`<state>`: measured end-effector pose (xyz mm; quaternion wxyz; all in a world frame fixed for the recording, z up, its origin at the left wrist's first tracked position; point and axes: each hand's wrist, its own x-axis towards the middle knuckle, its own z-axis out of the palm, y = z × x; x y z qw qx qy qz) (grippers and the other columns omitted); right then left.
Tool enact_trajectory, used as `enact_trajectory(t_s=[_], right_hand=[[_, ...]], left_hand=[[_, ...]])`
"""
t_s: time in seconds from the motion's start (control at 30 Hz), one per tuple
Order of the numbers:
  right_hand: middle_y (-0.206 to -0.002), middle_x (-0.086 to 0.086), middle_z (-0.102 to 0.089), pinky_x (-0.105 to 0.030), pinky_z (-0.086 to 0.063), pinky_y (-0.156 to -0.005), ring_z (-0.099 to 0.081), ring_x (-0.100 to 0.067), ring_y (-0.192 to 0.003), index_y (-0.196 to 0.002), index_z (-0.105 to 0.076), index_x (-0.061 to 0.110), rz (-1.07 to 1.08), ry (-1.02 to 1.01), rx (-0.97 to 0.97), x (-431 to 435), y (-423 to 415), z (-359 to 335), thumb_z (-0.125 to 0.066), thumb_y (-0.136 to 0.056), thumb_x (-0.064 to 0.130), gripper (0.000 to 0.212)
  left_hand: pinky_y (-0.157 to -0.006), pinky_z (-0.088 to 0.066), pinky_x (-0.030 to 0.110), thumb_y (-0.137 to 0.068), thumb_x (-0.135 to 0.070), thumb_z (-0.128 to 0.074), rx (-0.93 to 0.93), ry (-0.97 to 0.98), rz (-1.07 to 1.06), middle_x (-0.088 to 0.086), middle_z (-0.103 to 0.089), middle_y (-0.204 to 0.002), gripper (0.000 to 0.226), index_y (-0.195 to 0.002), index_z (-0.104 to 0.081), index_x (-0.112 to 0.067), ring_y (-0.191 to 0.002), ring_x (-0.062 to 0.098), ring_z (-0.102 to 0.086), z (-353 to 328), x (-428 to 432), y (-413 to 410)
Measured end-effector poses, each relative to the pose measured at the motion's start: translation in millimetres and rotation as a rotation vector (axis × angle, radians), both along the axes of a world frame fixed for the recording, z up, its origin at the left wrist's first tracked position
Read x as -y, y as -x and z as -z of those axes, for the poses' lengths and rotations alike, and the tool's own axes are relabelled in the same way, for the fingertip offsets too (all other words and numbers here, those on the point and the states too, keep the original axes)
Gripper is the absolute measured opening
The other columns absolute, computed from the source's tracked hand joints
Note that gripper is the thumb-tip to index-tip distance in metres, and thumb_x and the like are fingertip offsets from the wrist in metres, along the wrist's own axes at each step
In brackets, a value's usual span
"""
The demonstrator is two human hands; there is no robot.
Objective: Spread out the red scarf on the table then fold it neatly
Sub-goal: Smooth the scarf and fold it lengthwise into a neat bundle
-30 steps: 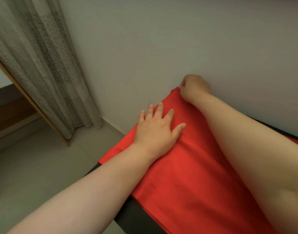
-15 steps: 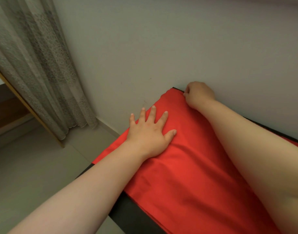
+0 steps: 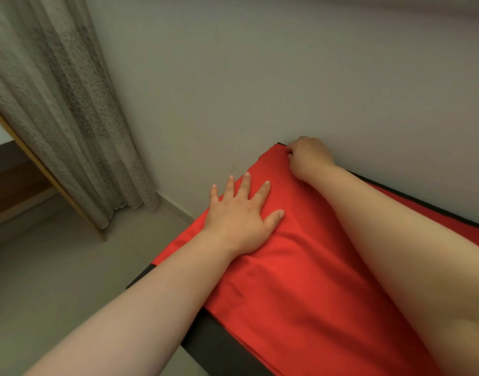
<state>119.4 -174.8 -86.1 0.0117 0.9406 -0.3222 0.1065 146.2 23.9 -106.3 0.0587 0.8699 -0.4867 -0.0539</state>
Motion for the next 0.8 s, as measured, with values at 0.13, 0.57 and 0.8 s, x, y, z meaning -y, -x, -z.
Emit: enact_trajectory(t_s=[0.13,0.57,0.8], right_hand=[[-0.114,-0.019,-0.057,-0.038,-0.044,-0.082,-0.052,-0.038,-0.106,-0.108,-0.066,0.005,0.004,-0.003,0.089,1.5,1.9,-1.7,-0.045,-0.091,0.01,0.027],[-0.119,-0.016,-0.061,-0.033,-0.046,-0.083,-0.059,-0.035,-0.108,-0.109,-0.061,0.006,0.187,-0.22,0.005,-0.4,-35.4,-14.7,-0.052,-0.09,0.015,0.023],[-0.122,-0.02,-0.058,-0.038,-0.046,-0.088,-0.056,-0.037,-0.112,-0.114,-0.057,0.003,0.242,-0.073,0.079,5.5,-30.4,-25.1,-0.05,-0.085,0.004,0.029]], left_hand=[[-0.115,-0.002,0.056,-0.086,-0.069,-0.018,0.002,0.001,0.0,0.004,0.002,-0.159,0.069,-0.147,-0.005,-0.038,-0.146,0.03,0.002,-0.5,0.4,0.4],[-0.118,-0.004,0.043,-0.089,-0.062,-0.026,0.01,0.106,0.079,0.007,-0.006,-0.159,0.068,-0.148,-0.013,-0.03,-0.146,0.024,-0.003,2.3,3.7,-3.0],[-0.119,-0.002,0.045,-0.089,-0.063,-0.024,0.008,0.067,0.078,0.006,-0.001,-0.159,0.069,-0.148,-0.009,-0.032,-0.146,0.024,0.0,2.9,3.9,-2.6]])
